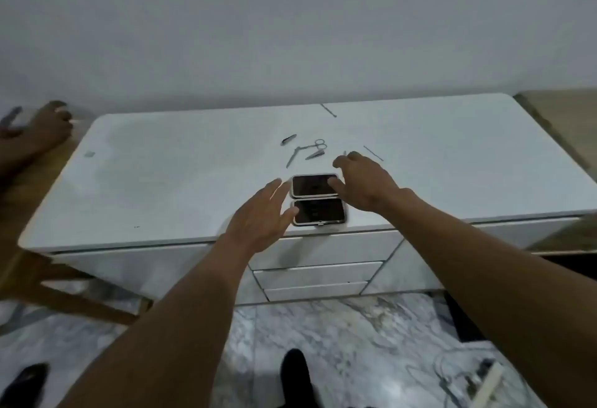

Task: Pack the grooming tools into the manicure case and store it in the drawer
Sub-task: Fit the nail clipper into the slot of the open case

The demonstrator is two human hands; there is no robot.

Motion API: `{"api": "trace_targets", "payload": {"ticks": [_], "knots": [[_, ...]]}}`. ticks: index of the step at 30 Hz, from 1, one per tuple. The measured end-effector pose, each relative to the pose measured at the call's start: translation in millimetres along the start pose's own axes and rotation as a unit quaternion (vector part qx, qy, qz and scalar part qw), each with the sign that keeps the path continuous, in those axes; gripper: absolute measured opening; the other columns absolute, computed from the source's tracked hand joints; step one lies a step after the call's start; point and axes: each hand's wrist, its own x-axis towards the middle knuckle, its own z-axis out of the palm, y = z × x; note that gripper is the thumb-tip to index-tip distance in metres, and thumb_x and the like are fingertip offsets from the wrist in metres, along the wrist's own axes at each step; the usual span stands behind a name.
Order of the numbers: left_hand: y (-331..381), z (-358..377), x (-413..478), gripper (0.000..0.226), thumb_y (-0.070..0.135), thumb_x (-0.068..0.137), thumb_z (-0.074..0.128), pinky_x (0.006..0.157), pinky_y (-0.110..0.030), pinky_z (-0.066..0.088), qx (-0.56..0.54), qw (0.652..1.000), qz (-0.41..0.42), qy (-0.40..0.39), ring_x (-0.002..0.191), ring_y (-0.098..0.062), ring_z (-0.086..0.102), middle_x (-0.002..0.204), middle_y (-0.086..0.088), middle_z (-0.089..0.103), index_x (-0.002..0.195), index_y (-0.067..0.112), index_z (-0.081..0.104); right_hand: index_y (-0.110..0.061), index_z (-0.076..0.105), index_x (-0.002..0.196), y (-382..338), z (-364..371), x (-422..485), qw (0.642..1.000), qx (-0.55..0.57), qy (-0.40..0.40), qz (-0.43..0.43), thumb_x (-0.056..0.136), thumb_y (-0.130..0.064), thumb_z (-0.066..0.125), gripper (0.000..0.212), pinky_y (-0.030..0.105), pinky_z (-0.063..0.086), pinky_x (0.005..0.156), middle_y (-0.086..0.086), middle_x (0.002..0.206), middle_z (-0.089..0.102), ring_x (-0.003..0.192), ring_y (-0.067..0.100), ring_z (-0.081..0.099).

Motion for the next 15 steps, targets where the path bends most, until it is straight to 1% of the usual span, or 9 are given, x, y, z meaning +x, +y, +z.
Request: {"api": "trace_targets", "payload": {"ticks": [1,3,5,6,7,9,12,15], "knots": [[-3.9,2.5,4.9,0.059,0.043,0.102,0.039,0.115,-0.029,0.02,0.002,1.0,0.005,0.0,0.146,-0.019,0.024,0.161,-0.004,0.023,0.154,0.021,0.023,-0.009,0.051,0.129,-2.3,3.1,4.4,1.0,-0.004,-0.006,0.001,0.096,-0.032,0.048,0.041,0.045,0.049,0.094,0.015,0.13,0.053,0.118,0.035,0.053],[-13.4,10.3,14.5,0.057,0.044,0.101,0.039,0.111,-0.037,0.031,0.014,1.0,0.012,-0.004,0.138,-0.028,0.037,0.155,-0.01,0.033,0.152,0.02,0.03,-0.008,0.051,0.129,-3.5,9.6,15.2,1.0,-0.013,-0.01,-0.001,0.096,-0.029,0.049,0.04,0.045,0.049,0.094,0.015,0.13,0.054,0.118,0.036,0.053],[-19.7,18.1,21.8,0.06,0.051,0.096,0.033,0.098,-0.045,0.044,0.043,0.999,0.026,-0.009,0.121,-0.035,0.051,0.14,-0.016,0.045,0.147,0.019,0.04,-0.008,0.051,0.13,-6.9,12.3,24.6,1.0,-0.018,-0.024,0.007,0.095,-0.027,0.048,0.039,0.045,0.049,0.094,0.015,0.13,0.053,0.117,0.036,0.053],[-22.5,22.3,24.3,0.063,0.053,0.093,0.03,0.091,-0.045,0.046,0.06,0.998,0.033,-0.002,0.114,-0.036,0.054,0.133,-0.017,0.05,0.144,0.019,0.045,-0.008,0.05,0.13,-7.8,14.4,29.6,0.999,-0.019,-0.03,0.01,0.095,-0.026,0.049,0.039,0.045,0.049,0.094,0.015,0.13,0.053,0.117,0.036,0.054],[-26.4,26.1,27.2,0.063,0.053,0.092,0.029,0.087,-0.045,0.046,0.076,0.996,0.039,0.012,0.11,-0.035,0.055,0.128,-0.016,0.053,0.141,0.019,0.049,-0.009,0.05,0.13,-7.4,16.4,35.2,0.999,-0.021,-0.031,0.01,0.095,-0.025,0.049,0.039,0.045,0.049,0.094,0.015,0.129,0.054,0.116,0.036,0.054],[-30.1,29.6,29.1,0.058,0.053,0.093,0.033,0.084,-0.043,0.045,0.095,0.994,0.046,0.036,0.107,-0.032,0.055,0.122,-0.013,0.057,0.137,0.021,0.054,-0.009,0.05,0.13,-7.1,19.8,45.9,0.999,-0.028,-0.031,0.007,0.095,-0.024,0.049,0.038,0.045,0.049,0.093,0.015,0.129,0.054,0.116,0.036,0.054],[-34.7,36.2,30.7,0.053,0.052,0.095,0.037,0.086,-0.043,0.044,0.083,0.993,0.047,0.07,0.111,-0.028,0.053,0.123,-0.009,0.057,0.136,0.024,0.055,-0.011,0.049,0.133,-5.8,24.9,63.4,0.999,-0.03,-0.038,-0.001,0.096,-0.02,0.047,0.039,0.045,0.049,0.094,0.015,0.131,0.053,0.117,0.037,0.053],[-37.8,42.1,29.5,0.05,0.052,0.095,0.04,0.091,-0.042,0.042,0.072,0.992,0.045,0.094,0.115,-0.025,0.051,0.126,-0.005,0.055,0.136,0.028,0.053,-0.017,0.046,0.136,-2.0,31.8,81.8,0.998,-0.039,-0.047,-0.008,0.093,-0.014,0.048,0.044,0.043,0.047,0.092,0.014,0.131,0.052,0.116,0.037,0.053]]}}
